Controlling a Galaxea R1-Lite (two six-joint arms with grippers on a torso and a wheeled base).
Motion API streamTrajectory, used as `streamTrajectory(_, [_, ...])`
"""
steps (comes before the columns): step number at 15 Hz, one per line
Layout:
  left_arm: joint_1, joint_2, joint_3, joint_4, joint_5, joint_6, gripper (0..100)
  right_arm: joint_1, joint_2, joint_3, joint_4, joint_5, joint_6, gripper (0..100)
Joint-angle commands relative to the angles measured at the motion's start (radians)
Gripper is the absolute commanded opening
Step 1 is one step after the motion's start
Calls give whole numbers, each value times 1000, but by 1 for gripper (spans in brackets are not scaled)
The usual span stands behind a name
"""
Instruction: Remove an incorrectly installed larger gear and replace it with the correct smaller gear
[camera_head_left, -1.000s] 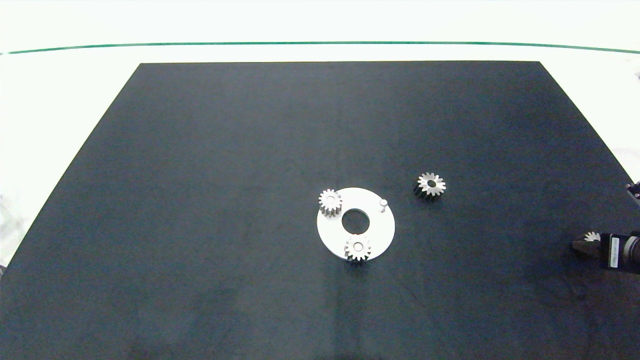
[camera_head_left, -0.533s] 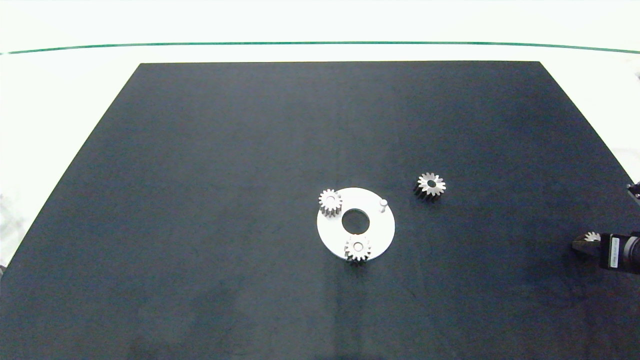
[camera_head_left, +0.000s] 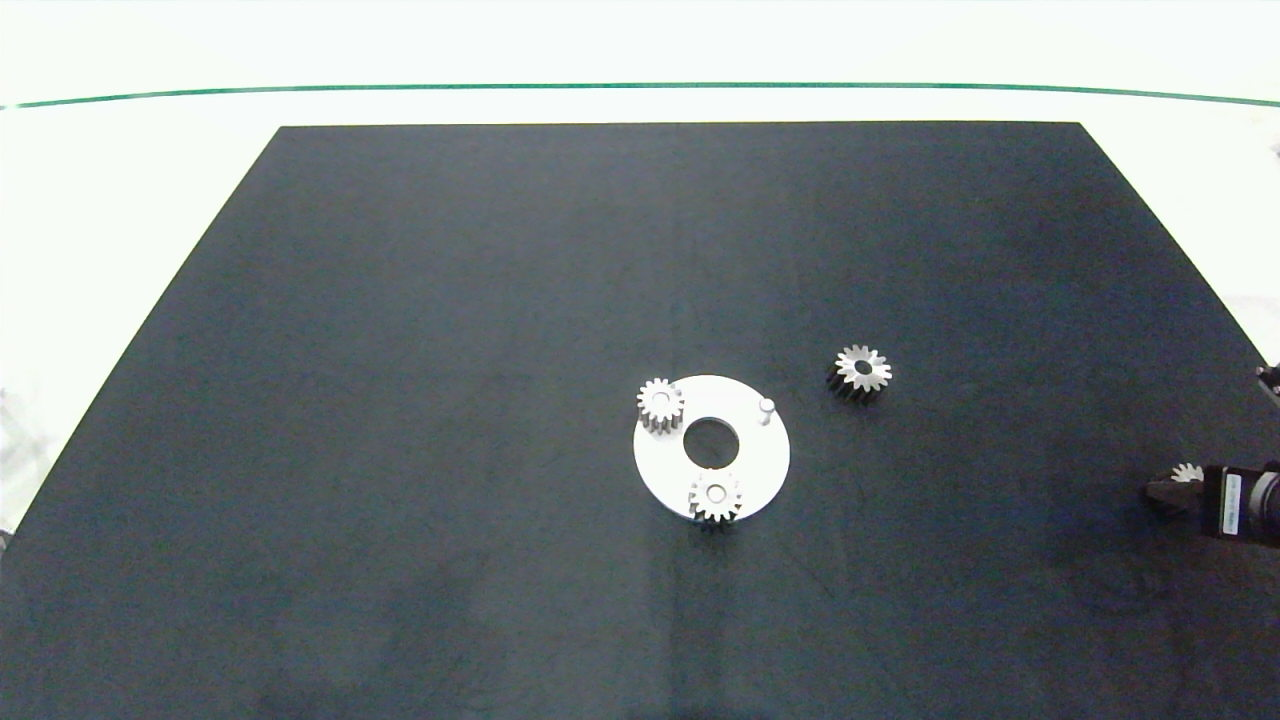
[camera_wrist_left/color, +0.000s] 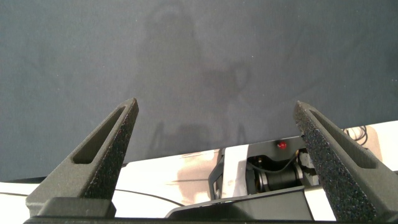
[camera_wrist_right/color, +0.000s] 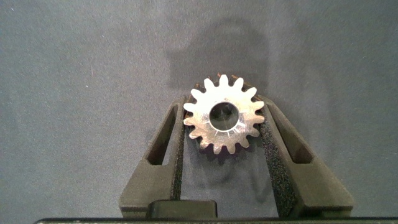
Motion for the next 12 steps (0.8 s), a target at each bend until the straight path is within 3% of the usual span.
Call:
streamTrajectory(1, [0,1,0,3,0,0,100,0,-13,0,-3,5,1,19])
streamTrajectory(4, [0,0,0,3,0,-1,100,6,-37,-1,-3,16,1,19])
streamTrajectory(8, [0,-8,0,3,0,-1,100,98,-108,-11,10,24,10,19])
streamTrajectory(12, [0,-15,0,15,0,-1,100,275,-211,-21,53,24,4,19])
